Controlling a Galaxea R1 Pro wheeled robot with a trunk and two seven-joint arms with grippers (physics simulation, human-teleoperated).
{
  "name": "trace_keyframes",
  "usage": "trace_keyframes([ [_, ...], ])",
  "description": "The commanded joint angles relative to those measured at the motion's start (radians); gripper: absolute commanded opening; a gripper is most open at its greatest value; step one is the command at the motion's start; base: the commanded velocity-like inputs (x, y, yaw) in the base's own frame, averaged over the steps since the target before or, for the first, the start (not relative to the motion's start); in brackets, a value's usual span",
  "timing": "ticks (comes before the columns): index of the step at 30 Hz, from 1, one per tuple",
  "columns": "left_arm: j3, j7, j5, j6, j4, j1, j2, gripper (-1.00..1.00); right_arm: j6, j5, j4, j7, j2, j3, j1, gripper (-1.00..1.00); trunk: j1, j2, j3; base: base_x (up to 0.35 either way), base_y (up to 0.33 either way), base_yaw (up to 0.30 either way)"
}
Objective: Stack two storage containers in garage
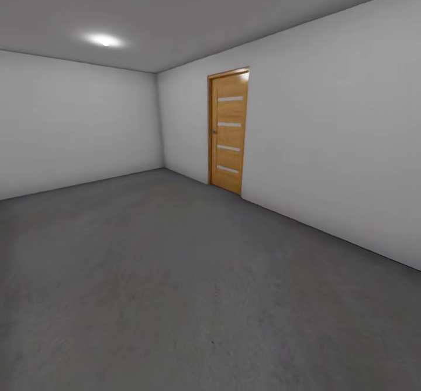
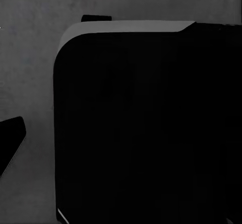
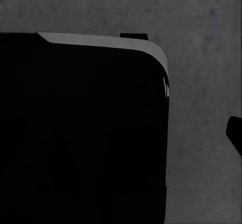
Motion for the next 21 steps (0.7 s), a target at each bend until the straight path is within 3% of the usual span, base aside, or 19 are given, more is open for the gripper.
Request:
trace_keyframes([
  [1,0.001,0.001,0.005,-0.002,0.000,0.000,0.000,1.00,-0.003,0.000,0.000,0.000,0.000,0.001,0.000,1.00,0.001,0.000,-0.001,0.322,0.000,0.000],
  [21,0.001,0.001,0.005,-0.004,-0.001,0.000,0.000,1.00,-0.002,-0.001,0.000,0.003,-0.002,0.001,0.000,1.00,0.001,0.000,-0.001,0.322,0.000,0.000],
])
